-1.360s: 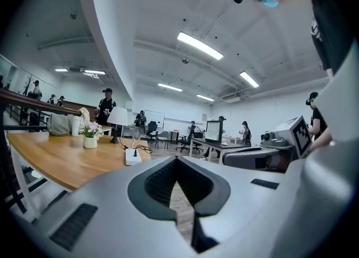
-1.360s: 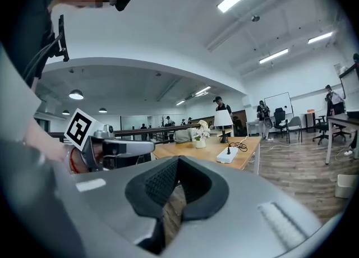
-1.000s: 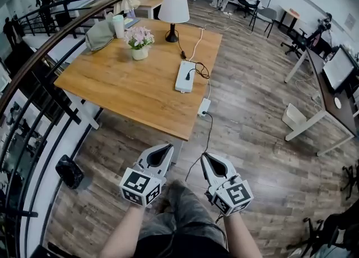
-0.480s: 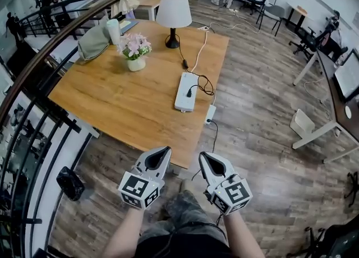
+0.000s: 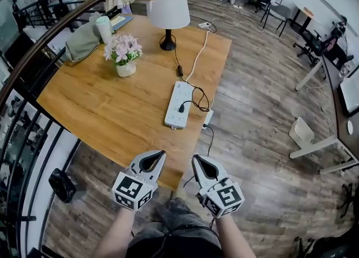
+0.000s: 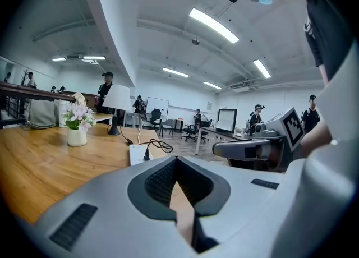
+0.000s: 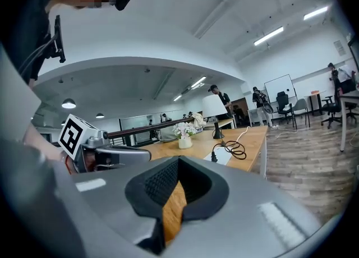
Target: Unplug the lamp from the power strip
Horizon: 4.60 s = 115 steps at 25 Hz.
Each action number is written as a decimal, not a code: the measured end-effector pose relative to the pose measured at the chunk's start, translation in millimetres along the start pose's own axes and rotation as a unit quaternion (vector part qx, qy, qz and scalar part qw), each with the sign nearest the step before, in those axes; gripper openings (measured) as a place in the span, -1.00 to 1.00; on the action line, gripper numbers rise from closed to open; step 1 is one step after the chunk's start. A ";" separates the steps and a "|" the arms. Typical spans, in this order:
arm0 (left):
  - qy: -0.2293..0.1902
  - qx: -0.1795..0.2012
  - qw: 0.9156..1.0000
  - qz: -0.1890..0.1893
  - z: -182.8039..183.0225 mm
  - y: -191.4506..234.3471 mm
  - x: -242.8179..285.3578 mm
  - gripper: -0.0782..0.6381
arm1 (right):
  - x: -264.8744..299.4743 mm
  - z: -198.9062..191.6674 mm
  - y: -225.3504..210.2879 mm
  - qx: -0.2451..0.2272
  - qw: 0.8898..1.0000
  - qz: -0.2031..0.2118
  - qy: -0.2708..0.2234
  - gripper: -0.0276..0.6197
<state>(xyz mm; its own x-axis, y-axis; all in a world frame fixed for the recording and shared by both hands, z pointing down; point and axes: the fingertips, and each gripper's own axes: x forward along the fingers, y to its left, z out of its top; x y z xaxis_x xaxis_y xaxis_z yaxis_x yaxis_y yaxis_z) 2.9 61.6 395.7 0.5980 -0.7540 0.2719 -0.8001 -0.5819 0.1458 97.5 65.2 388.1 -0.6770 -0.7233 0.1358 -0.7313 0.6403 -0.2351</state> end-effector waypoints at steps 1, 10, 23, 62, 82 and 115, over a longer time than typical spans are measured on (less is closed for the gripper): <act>0.004 0.002 1.000 0.005 0.7 3.9 5.3 -0.80 | 5.3 -0.4 -4.9 0.003 1.000 0.003 0.002 -0.90; 0.016 0.011 0.999 0.050 10.1 49.0 53.0 -0.80 | 56.6 -2.1 -42.8 0.018 0.999 0.023 0.018 -0.90; 0.076 0.058 0.995 0.032 -3.7 95.0 108.7 -0.80 | 107.4 -12.7 -77.7 0.036 0.998 -0.021 0.043 -0.90; 0.126 0.207 0.960 -0.140 -35.7 121.7 199.6 -0.80 | 203.5 -48.5 -116.1 -0.013 0.951 -0.256 0.171 -0.64; 0.133 0.242 0.949 -0.152 -33.9 114.9 200.8 -0.80 | 194.2 -45.1 -119.3 0.067 0.951 -0.269 0.134 -0.68; 0.132 0.141 0.976 -0.102 -21.3 141.2 184.1 -0.80 | 195.5 -25.8 -109.4 0.092 0.968 -0.202 0.118 -0.70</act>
<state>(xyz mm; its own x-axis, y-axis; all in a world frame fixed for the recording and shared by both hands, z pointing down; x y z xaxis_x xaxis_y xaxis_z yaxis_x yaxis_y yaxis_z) -1.0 -152.9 486.6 0.6797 -0.5306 0.5064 -0.5989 -0.8001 -0.0344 43.0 -139.5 465.3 -0.3540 -0.8126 0.4631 -0.9281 0.2441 -0.2811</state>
